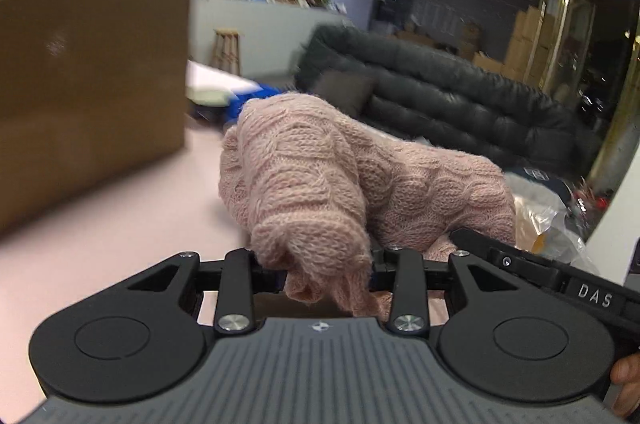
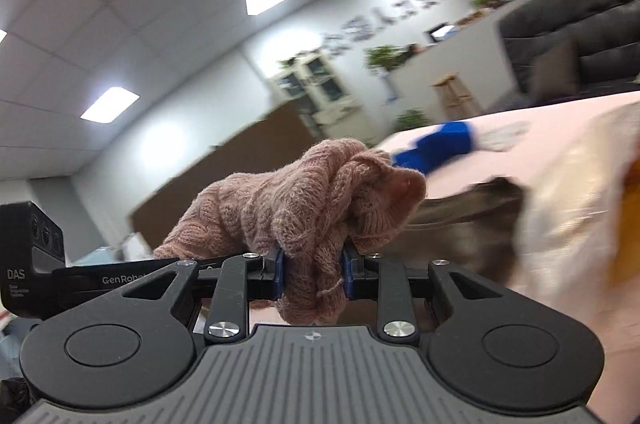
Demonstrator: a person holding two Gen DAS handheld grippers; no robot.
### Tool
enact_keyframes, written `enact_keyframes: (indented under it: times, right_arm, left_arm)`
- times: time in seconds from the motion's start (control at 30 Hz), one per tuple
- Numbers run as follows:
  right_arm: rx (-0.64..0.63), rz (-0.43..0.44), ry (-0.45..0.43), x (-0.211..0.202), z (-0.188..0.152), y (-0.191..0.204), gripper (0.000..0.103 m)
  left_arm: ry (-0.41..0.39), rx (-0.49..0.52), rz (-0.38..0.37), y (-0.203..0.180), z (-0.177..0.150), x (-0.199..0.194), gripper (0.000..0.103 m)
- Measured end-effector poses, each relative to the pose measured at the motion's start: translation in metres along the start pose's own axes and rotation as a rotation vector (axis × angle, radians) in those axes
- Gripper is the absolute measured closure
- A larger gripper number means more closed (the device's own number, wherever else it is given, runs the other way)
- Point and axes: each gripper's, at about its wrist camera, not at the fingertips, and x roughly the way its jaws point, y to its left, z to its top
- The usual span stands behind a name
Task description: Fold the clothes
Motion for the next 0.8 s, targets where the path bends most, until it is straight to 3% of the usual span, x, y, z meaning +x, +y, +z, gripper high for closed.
enact_keyframes:
  times: [0.1, 0.13, 0.17, 0.2, 0.23, 0.3, 0.4, 0.47, 0.53, 0.6, 0.73, 0.8]
  right_arm:
    - [0.009, -0.152, 0.070, 0.019, -0.004, -0.030, 0.075]
    - [0.030, -0.183, 0.109, 0.028, -0.005, -0.038, 0.067]
    - [0.034, -0.197, 0.126, 0.031, -0.007, -0.041, 0.062]
    - [0.020, -0.211, 0.121, 0.031, -0.008, -0.040, 0.053]
    - [-0.008, -0.222, 0.109, 0.028, -0.008, -0.036, 0.042]
    - [-0.140, -0.260, 0.041, 0.014, -0.006, -0.018, 0.036]
    - [-0.349, -0.386, -0.151, -0.022, -0.009, 0.009, 0.037]
    - [-0.429, -0.380, -0.213, -0.032, -0.010, 0.015, 0.040]
    - [-0.473, -0.321, -0.171, -0.030, -0.010, 0.022, 0.062]
    - [-0.466, -0.266, -0.116, -0.021, -0.012, 0.025, 0.075]
    - [-0.437, -0.239, -0.003, 0.003, -0.030, 0.028, 0.078]
    - [-0.427, -0.261, 0.054, 0.016, -0.042, 0.025, 0.078]
  left_arm:
    - [0.043, 0.042, 0.050, -0.010, -0.012, 0.046, 0.054]
    - [0.054, 0.044, 0.082, -0.010, -0.017, 0.055, 0.043]
    - [0.057, 0.046, 0.109, -0.009, -0.021, 0.060, 0.024]
    - [0.038, 0.052, 0.126, -0.006, -0.024, 0.058, 0.017]
    - [0.019, 0.064, 0.135, -0.004, -0.025, 0.052, 0.015]
    - [-0.005, 0.094, 0.159, 0.002, -0.023, 0.032, 0.015]
    - [-0.098, 0.174, 0.248, 0.012, -0.026, -0.009, 0.015]
    - [-0.160, 0.224, 0.303, 0.011, -0.027, -0.030, 0.015]
    - [-0.221, 0.260, 0.335, 0.003, -0.023, -0.047, 0.015]
    - [-0.298, 0.264, 0.326, -0.005, -0.020, -0.064, 0.015]
    - [-0.402, 0.252, 0.290, -0.022, -0.018, -0.072, 0.015]
    - [-0.347, 0.300, 0.290, -0.032, -0.018, -0.050, 0.015]
